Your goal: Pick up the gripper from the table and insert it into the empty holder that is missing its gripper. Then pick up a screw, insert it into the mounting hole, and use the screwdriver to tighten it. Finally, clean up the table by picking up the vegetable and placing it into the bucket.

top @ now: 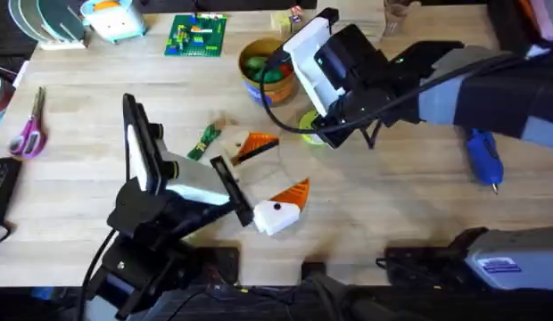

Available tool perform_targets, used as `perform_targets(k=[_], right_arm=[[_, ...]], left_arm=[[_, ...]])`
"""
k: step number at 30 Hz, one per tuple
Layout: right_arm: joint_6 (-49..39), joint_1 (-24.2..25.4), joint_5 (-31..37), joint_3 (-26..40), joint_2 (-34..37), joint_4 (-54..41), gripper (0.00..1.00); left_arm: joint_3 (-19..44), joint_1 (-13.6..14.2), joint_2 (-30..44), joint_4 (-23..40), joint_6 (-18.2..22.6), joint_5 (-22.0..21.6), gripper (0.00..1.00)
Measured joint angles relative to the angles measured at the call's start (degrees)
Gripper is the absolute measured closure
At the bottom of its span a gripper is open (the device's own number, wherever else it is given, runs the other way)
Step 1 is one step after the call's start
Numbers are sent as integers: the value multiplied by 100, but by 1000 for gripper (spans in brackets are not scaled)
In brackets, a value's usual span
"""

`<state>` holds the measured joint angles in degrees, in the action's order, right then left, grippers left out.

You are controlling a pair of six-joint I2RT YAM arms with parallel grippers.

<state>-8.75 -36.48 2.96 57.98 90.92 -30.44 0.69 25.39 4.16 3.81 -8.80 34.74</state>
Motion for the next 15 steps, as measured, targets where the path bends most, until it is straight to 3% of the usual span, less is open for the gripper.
perform_targets(k=[11,15], right_arm=[[20,99,-1,75,-90,-56,995],[20,99,0,461,-278,-483,995]], left_arm=[[0,0,0,0,0,0,9],[0,0,0,0,0,0,9]])
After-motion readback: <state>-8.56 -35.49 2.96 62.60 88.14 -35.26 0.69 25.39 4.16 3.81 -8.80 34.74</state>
